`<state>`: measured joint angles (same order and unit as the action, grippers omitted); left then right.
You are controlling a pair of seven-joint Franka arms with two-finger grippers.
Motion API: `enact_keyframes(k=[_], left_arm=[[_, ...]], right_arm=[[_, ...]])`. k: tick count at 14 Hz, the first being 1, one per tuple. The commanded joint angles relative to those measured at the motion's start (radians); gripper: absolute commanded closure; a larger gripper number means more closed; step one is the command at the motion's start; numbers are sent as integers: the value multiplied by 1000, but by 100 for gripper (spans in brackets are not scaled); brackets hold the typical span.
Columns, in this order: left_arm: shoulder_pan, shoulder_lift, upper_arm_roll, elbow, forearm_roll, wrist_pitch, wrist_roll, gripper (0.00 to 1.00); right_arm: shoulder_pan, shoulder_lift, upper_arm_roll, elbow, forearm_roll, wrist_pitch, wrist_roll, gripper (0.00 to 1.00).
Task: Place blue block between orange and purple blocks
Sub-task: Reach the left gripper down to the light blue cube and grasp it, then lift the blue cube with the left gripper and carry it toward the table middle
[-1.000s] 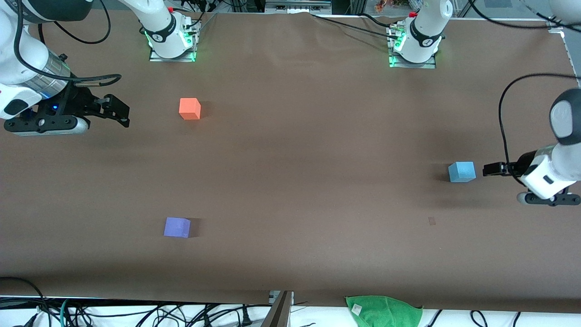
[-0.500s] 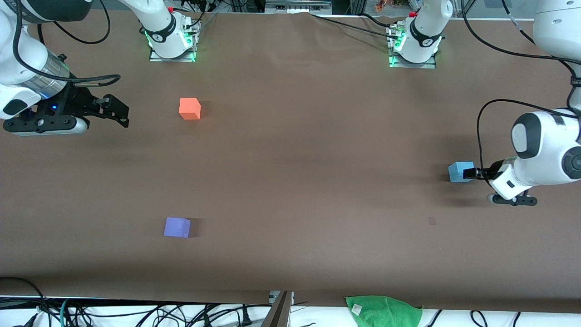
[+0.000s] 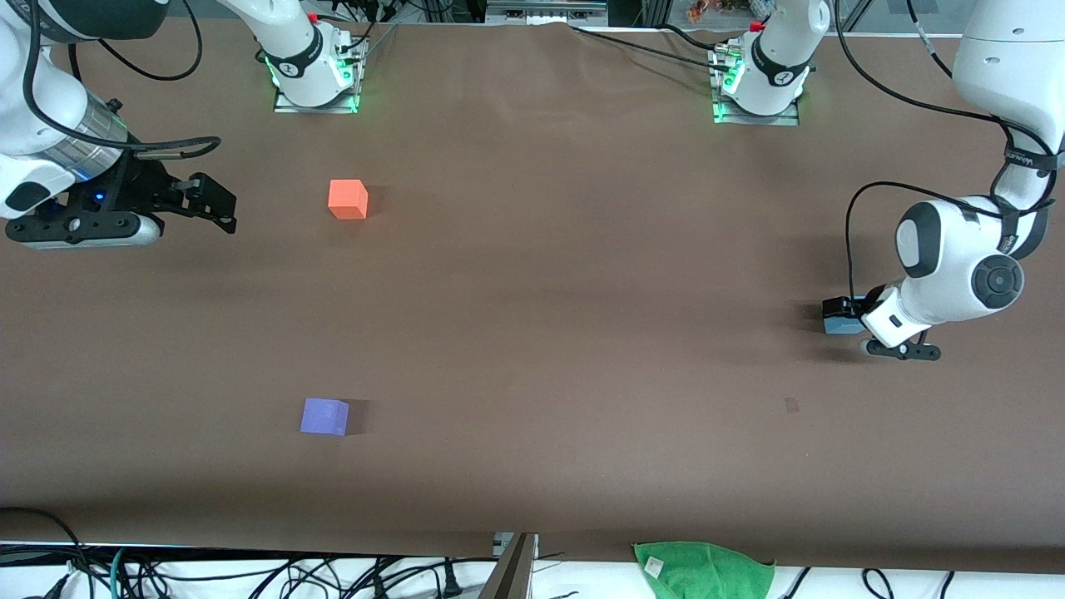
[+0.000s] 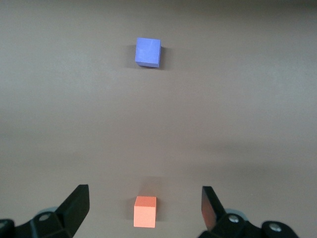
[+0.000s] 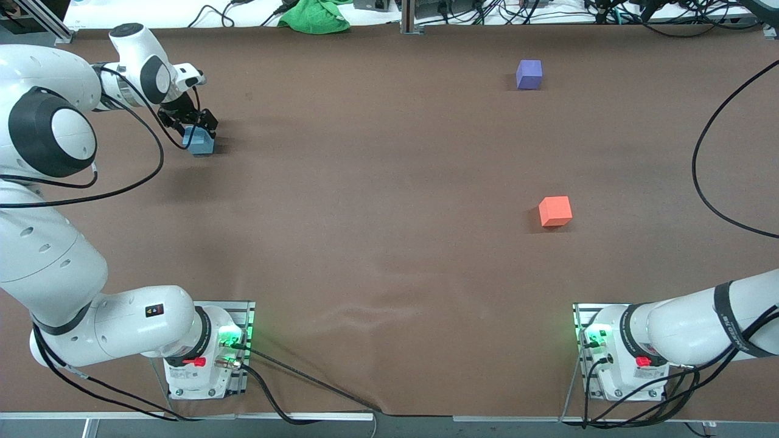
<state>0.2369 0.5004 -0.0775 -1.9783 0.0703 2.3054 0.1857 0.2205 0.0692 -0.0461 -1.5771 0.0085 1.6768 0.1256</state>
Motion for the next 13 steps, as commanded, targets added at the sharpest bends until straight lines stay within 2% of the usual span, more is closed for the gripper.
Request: enact_keyframes(k=[1,2,3,4,5,7,10,13], left_arm=[[12,4,-7,-8,16,17,21,0],[12,7,-7,-7,16,17,21,8],[12,9,-7,-4,16,17,21,39],[12,9,-7,1,16,17,21,64],[12,7,-7,4,14,17,21,84],[12,-2,-7,19,16,12,21,98],[-2,-72,-34,51,14,-49,12,100],[-2,-117,-154,145,3,-264,6,100]], right_arm=[[-7,-2,2,8,16,-11,-4,0],[-7,-2,2,8,16,-11,-4,0],[-7,-2,2,8,15,-11,-4,0],[-7,-2,2,8,16,-11,-4,0],[-7,-2,2,8,16,-11,-4,0],[-7,-2,2,8,16,-11,-4,0],[-7,-2,2,8,15,-11,-4,0],[-7,-2,2,8,14,-11,-4,0]])
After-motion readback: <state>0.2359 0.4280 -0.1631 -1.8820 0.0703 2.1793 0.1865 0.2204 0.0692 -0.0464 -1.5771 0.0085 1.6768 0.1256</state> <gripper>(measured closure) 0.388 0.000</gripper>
